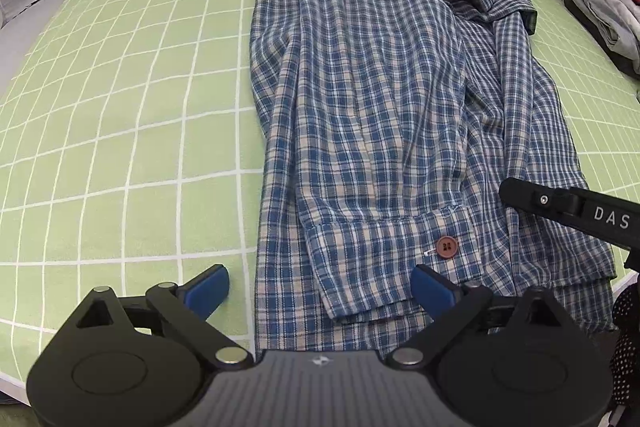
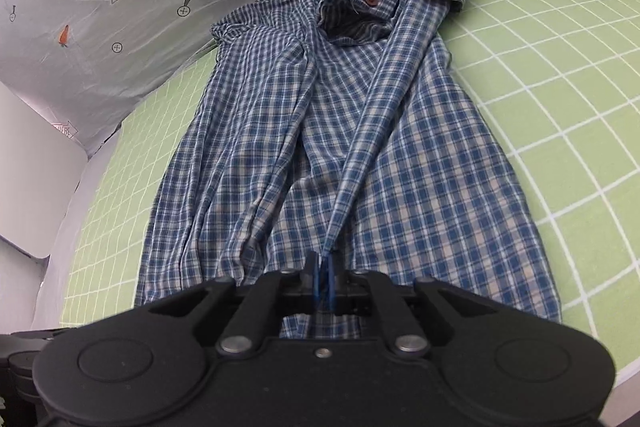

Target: Fold clothes

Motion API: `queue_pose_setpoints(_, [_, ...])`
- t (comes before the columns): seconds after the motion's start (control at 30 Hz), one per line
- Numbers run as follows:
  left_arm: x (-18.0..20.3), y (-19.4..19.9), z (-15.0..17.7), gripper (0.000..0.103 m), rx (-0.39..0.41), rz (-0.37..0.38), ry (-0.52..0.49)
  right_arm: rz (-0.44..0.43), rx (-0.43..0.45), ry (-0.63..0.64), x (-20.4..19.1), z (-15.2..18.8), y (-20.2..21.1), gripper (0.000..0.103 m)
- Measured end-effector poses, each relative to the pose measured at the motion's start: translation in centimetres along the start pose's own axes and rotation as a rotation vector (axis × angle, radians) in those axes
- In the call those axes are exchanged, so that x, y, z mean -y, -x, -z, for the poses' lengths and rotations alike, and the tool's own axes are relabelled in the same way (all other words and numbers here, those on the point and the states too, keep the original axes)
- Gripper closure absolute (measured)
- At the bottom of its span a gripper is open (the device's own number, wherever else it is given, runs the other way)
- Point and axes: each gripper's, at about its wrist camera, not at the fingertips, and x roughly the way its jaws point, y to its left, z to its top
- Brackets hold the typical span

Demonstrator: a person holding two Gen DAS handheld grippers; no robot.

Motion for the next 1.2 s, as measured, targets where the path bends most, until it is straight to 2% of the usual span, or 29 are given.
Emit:
queue_pose_setpoints(0.03, [-0.1, 0.1, -0.1, 0.006, -0.004, 0.002, 0.007, 0.002, 0.004, 0.000, 0.1, -0.3, 0.5, 0.065])
queue_pose_setpoints(0.1, [-0.2, 0.6, -0.7, 0.006, 0.004, 0.008, 0.031, 0.019, 0.021, 0.006, 0.3, -0.9, 1.5, 0.051])
queue_pose_setpoints(0.17, [-0.3, 1.6, -1.3, 0.006, 0.026, 0.006, 0.051, 0.043, 0.042, 0.015, 0.6, -1.7, 2.4, 0.044])
queue_pose_setpoints(0.23, [-0.3, 2.6, -2.1, 0.006, 0.059, -0.005, 0.061, 0.069, 0.064, 0.025, 1.0, -2.5, 3.3, 0.029])
queue_pose_setpoints(0.3, [0.0, 3.5, -3.2, 0.006, 0.095, -0.013, 0.072, 0.111, 0.084, 0.039, 1.6, -3.8, 3.7, 0.019])
queue_pose_setpoints(0.4, [0.6, 4.3, -5.6, 0.006, 0.142, -0.010, 0.096, 0.167, 0.102, 0.056, 2.8, -5.9, 3.8, 0.015])
queue_pose_setpoints(0.5, [2.0, 4.6, -8.2, 0.006, 0.186, 0.002, 0.098, 0.241, 0.118, 0.073, 3.8, -8.3, 3.3, 0.002])
queue_pose_setpoints(0.63, [4.3, 4.3, -11.9, 0.006, 0.232, 0.007, 0.049, 0.300, 0.150, 0.111, 5.2, -11.2, 2.3, 0.001])
queue_pose_setpoints(0.77, [7.1, 2.6, -15.8, 0.006, 0.252, 0.022, -0.020, 0.316, 0.155, 0.066, 7.3, -14.4, 0.6, 0.001])
queue_pose_setpoints(1.0, [11.2, -2.7, -23.2, 0.012, 0.228, 0.052, -0.151, 0.404, 0.160, 0.042, 10.3, -19.6, -4.0, 0.001])
queue_pose_setpoints(1.1, [13.3, -4.7, -25.0, 0.013, 0.232, 0.084, -0.264, 0.441, 0.162, 0.033, 11.5, -21.7, -5.9, 0.001])
queue_pose_setpoints(1.2, [16.0, -6.6, -25.5, 0.016, 0.267, 0.067, -0.435, 0.470, 0.159, 0.041, 12.2, -22.4, -6.7, 0.001])
